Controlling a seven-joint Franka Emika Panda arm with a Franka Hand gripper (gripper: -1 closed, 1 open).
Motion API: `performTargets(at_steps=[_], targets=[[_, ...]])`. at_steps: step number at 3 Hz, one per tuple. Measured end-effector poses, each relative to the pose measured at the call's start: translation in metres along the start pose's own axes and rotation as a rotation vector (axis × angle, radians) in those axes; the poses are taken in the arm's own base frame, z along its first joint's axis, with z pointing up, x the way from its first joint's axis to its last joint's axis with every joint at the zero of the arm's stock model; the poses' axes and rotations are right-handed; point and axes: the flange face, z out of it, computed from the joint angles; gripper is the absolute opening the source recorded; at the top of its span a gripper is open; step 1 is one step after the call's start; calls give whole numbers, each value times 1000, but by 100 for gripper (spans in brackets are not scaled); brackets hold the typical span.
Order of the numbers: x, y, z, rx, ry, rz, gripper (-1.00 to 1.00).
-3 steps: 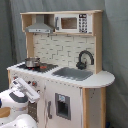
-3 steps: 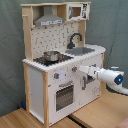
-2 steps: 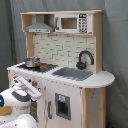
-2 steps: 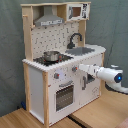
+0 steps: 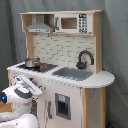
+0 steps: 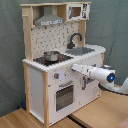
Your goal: Play with the kitchen
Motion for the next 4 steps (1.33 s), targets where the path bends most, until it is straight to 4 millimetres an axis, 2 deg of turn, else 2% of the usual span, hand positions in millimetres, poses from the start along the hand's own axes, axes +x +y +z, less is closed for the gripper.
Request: performTargets(at_steps=[1, 2, 3, 4], targets=[[49, -3, -25, -3, 101, 43, 100], [69, -16, -46, 18, 137, 84, 100], [72, -19, -62, 26, 139, 181, 100], [68, -17, -69, 26, 135, 302, 100]])
